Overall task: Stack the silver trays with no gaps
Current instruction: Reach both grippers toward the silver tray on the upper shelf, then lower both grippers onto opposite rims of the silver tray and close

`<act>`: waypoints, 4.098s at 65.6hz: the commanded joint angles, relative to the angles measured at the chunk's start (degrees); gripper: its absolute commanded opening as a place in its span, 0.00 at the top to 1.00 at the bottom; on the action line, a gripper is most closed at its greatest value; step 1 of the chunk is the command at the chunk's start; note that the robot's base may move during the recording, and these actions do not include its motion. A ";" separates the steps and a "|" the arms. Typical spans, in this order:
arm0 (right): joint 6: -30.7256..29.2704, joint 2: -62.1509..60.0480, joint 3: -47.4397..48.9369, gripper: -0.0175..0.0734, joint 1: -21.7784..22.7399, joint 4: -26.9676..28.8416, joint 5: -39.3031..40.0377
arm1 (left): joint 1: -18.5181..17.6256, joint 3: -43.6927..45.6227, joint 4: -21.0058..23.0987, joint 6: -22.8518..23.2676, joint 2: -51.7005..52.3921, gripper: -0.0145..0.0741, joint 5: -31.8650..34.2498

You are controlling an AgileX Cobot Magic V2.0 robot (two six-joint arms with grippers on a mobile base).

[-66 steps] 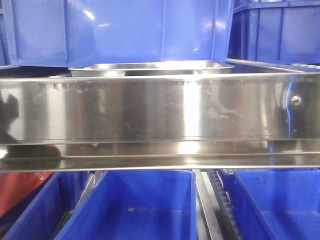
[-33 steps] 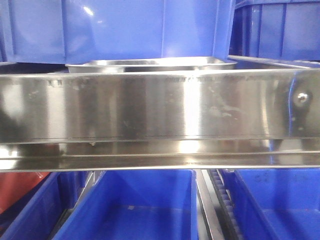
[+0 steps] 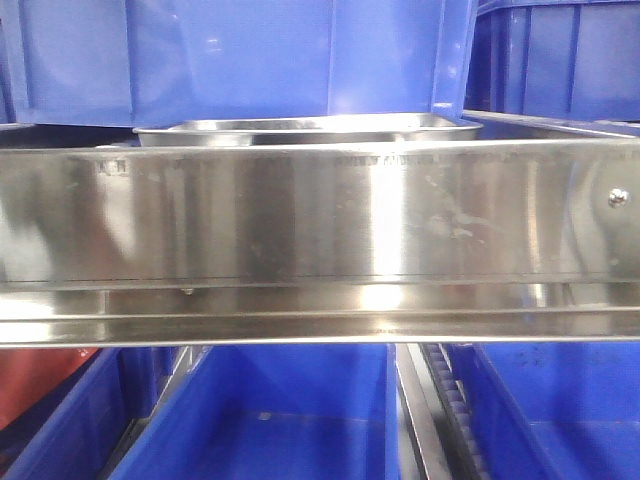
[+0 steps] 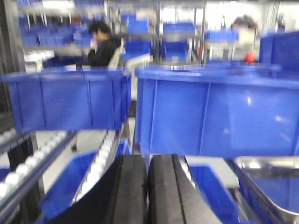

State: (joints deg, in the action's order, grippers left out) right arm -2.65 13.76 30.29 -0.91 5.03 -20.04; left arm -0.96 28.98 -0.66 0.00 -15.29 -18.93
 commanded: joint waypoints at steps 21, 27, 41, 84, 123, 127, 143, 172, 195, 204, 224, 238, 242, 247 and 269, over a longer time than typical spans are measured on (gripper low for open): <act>-0.54 21.38 17.23 0.83 0.32 0.23 -20.52 | 0.09 16.87 0.16 0.00 -22.08 0.83 -23.20; -0.54 26.95 20.05 0.83 0.32 0.23 -25.89 | 0.09 17.72 0.16 0.00 -25.72 0.83 -23.34; -0.54 36.13 21.77 0.83 0.32 0.23 -27.03 | 0.09 17.82 0.16 0.00 -30.10 0.83 -20.87; 0.90 44.89 22.07 0.82 -0.04 0.23 -14.12 | -0.14 18.84 2.00 0.63 -35.75 0.84 -7.62; 27.94 69.94 50.66 0.81 -19.17 -12.05 -35.88 | -25.28 48.26 -23.65 36.68 -65.62 0.85 -32.14; 28.19 72.89 54.39 0.81 -20.60 -12.05 -38.91 | -25.57 51.80 -21.12 36.68 -69.02 0.85 -34.63; 28.19 81.66 62.24 0.81 -22.73 -11.69 -43.94 | -25.57 58.12 -18.53 36.57 -77.17 0.85 -38.08; 28.19 85.91 62.24 0.81 -22.73 -11.35 -42.31 | -25.57 58.01 -16.43 36.57 -82.09 0.85 -36.78; 28.19 86.92 62.24 0.55 -22.73 -11.35 -41.30 | -25.68 58.01 -16.34 36.47 -82.17 0.80 -35.31; 28.19 88.04 62.24 0.60 -22.73 -11.22 -40.84 | -25.80 58.01 -16.19 36.47 -82.17 0.64 -35.03; 28.19 90.58 62.24 0.64 -22.73 -8.98 -40.52 | -25.80 58.01 -14.86 36.12 -82.72 0.56 -34.09; 28.19 90.84 62.24 0.64 -22.73 -8.98 -40.21 | -26.68 58.01 -14.74 36.02 -83.97 0.56 -34.90; 28.19 90.84 62.24 0.64 -22.73 -8.98 -39.76 | -26.79 58.01 -14.37 36.02 -84.37 0.56 -35.30; 28.19 90.84 62.24 0.64 -22.73 -8.98 -39.53 | -26.94 58.01 -13.63 36.02 -85.05 0.56 -35.69; 28.19 91.46 62.24 0.64 -22.73 -8.98 -39.54 | -26.94 58.01 -12.57 36.02 -86.91 0.56 -36.62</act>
State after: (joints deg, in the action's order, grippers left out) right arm 25.56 104.93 92.12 -23.62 -3.55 -60.41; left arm -27.55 86.55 -13.53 36.00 -102.23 -55.29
